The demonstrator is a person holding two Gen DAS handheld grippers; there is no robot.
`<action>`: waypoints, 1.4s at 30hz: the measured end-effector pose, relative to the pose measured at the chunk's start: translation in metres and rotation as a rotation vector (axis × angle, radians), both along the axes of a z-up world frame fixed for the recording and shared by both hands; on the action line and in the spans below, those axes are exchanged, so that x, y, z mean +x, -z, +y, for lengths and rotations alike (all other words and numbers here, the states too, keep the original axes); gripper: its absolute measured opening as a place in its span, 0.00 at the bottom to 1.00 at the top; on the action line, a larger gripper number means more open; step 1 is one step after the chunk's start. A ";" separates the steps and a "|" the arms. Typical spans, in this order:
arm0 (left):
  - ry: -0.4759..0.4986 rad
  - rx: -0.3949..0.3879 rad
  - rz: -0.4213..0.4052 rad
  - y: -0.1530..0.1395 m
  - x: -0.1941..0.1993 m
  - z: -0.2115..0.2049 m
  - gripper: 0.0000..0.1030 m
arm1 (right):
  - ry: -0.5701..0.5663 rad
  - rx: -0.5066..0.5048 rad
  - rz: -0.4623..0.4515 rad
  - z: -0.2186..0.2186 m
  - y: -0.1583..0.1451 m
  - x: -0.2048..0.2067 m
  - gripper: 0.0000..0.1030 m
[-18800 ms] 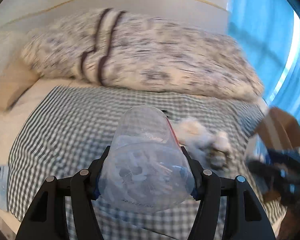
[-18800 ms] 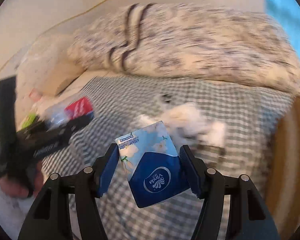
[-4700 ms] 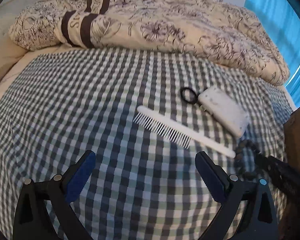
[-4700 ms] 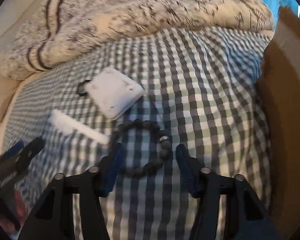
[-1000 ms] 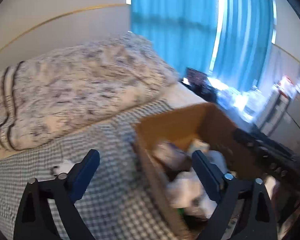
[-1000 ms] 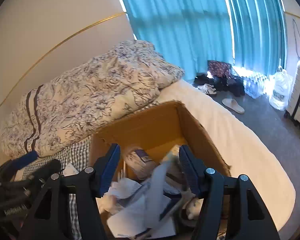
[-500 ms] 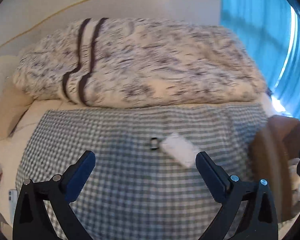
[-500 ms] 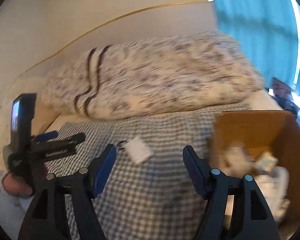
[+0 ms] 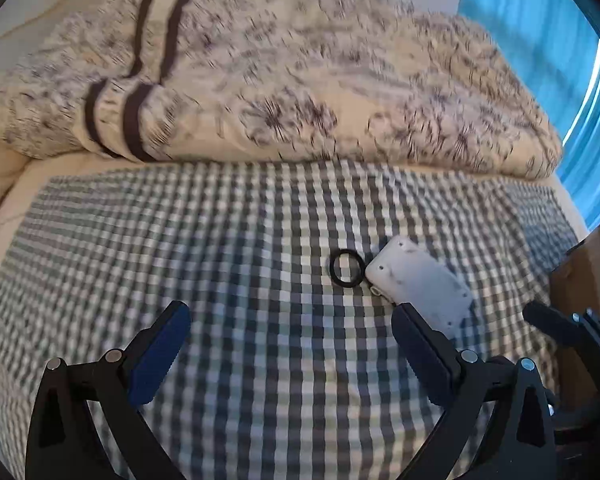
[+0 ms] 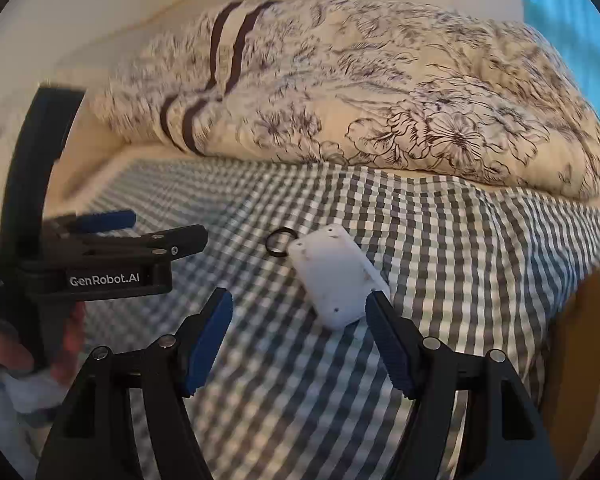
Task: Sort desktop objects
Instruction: 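Grasp the white rectangular case with the right gripper while the left grasps the black hair tie, then carry the case and hair tie over the cardboard box and open both grippers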
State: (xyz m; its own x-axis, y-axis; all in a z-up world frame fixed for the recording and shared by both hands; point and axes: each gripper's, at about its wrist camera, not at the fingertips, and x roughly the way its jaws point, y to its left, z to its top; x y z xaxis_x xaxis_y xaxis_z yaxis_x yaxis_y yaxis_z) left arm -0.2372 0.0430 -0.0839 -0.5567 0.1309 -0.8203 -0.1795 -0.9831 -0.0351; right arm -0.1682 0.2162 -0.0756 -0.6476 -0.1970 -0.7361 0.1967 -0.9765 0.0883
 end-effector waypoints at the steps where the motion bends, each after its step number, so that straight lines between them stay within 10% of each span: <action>1: -0.005 -0.015 -0.001 0.008 -0.006 0.001 1.00 | -0.004 0.021 -0.005 -0.001 0.006 -0.006 0.67; 22: -0.013 -0.037 -0.103 0.087 -0.075 0.021 0.94 | -0.028 0.325 -0.037 -0.027 0.078 -0.074 0.73; 27: 0.091 0.006 -0.090 0.076 -0.069 0.030 0.05 | -0.017 0.245 -0.067 -0.015 0.077 -0.075 0.64; 34: 0.069 0.114 -0.121 0.067 -0.044 0.012 0.05 | 0.068 0.165 -0.050 -0.005 0.056 -0.031 0.56; 36: 0.069 0.092 -0.100 0.060 -0.030 0.012 0.05 | 0.070 0.129 -0.050 -0.003 0.047 -0.018 0.26; 42: 0.030 0.094 -0.056 0.033 0.004 0.001 0.05 | 0.095 0.130 -0.100 0.002 0.038 -0.006 0.22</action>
